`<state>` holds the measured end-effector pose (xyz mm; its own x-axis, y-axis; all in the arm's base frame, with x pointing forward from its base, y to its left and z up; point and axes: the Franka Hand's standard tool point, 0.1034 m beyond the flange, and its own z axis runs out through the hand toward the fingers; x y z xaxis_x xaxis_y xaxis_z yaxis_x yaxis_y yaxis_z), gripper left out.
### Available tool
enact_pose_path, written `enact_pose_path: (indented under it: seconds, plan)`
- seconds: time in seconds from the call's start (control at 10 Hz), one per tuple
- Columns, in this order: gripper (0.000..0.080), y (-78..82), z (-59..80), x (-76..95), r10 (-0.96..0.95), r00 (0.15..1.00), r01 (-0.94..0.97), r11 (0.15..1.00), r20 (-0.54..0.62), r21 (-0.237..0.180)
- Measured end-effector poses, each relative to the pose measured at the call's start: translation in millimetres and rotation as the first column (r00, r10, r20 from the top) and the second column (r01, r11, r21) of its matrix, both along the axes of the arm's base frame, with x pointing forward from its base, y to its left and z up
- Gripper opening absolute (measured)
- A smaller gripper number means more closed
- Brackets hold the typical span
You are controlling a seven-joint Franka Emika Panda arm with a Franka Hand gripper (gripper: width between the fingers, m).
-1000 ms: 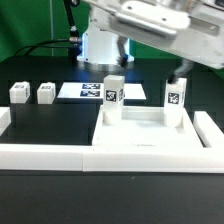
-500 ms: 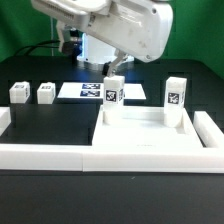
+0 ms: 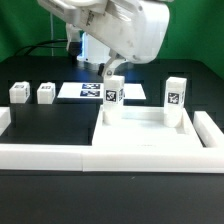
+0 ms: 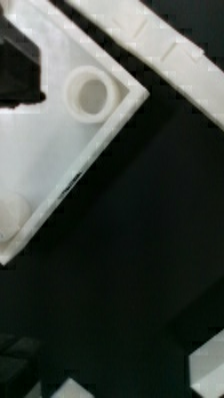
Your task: Assemble square table
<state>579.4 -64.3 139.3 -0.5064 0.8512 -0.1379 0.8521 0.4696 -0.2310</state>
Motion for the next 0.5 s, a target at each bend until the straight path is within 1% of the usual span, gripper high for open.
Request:
enact_pose_path:
  seconds: [0.1,0.2,0.3,0.4,0.5]
  plan:
    - [0.0649,-11.7,2.3,-7.3,-0.109,0.994,0.109,0.994,0.016,-0.001]
    - [0.0649,-19.9,-1.4,-22.9,-0.281,0.959,0.281,0.959,0.025,-0.022]
    - [0.0649,-24.8,-8.0,-42.1,-0.435,0.901,0.434,0.898,0.015,-0.071]
    - [0.0649,-29.1,-15.8,-55.4,-0.558,0.830,0.555,0.823,0.011,-0.123]
    - [0.0649,-31.2,-17.0,-65.7,-0.669,0.743,0.649,0.728,-0.022,-0.219]
